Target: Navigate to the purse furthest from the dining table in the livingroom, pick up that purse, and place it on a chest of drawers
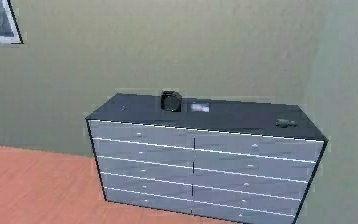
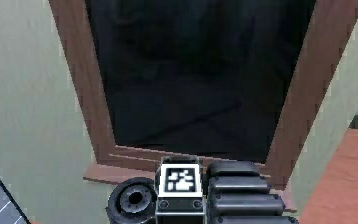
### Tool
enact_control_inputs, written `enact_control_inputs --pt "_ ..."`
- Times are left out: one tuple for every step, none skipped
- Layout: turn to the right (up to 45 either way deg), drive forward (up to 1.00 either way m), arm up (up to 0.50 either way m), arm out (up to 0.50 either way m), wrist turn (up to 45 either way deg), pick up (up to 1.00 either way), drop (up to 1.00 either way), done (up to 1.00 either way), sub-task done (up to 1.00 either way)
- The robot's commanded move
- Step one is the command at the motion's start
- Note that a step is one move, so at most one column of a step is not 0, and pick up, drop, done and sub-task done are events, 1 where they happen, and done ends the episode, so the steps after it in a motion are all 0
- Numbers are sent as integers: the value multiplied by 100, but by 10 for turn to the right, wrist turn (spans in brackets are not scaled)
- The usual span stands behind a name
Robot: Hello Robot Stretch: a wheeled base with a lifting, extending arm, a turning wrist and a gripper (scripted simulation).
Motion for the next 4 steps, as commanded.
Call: enact_control_inputs --pt "-420 0 0 0 0 0 0 0 0" --pt "0 45 0 0 0 0 0 0 0" --pt "-390 0 0 0 0 0 0 0 0" --pt "0 100 0 0 0 0 0 0 0"
